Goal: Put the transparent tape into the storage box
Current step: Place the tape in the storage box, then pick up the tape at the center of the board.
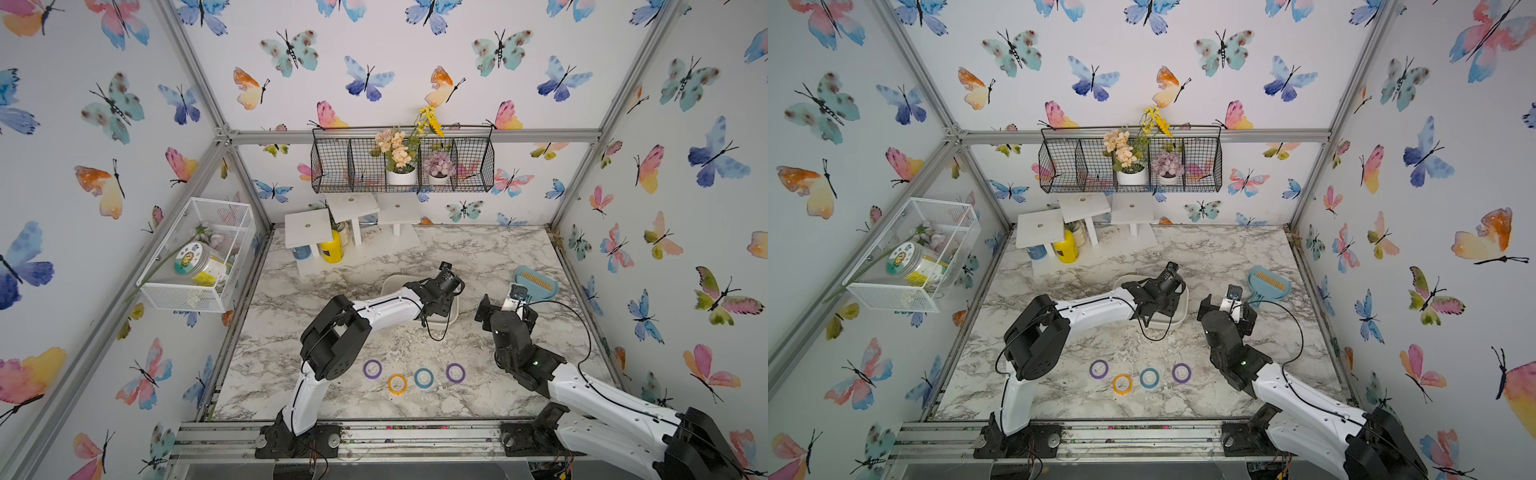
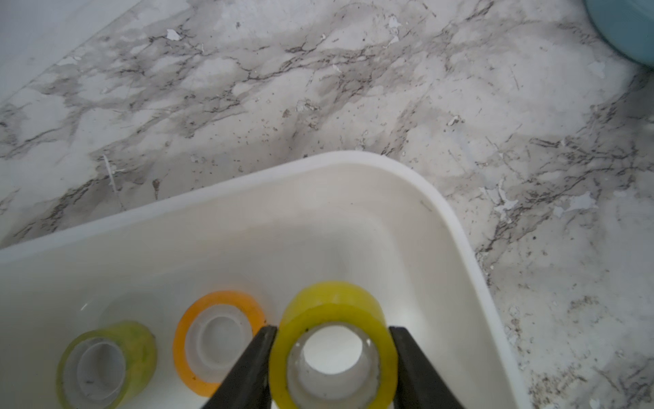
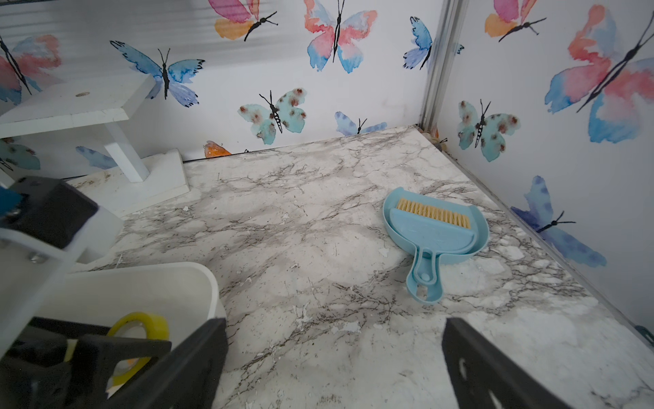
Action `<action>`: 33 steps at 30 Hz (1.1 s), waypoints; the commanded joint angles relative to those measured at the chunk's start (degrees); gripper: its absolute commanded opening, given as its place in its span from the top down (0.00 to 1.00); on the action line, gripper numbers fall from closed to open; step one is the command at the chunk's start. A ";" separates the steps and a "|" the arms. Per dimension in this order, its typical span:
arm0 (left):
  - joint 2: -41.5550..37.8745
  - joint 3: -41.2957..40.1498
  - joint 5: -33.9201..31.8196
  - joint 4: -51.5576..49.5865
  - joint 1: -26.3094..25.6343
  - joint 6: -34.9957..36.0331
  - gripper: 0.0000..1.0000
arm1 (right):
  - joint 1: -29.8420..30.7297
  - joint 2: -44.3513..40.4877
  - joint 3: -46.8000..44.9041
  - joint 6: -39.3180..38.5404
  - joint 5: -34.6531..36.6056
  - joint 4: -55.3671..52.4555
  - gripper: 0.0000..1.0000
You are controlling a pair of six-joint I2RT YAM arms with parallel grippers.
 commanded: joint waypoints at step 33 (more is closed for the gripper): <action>-28.62 -13.97 -1.32 1.68 1.67 -2.47 0.01 | -0.42 3.54 0.49 -2.69 -5.36 2.61 0.00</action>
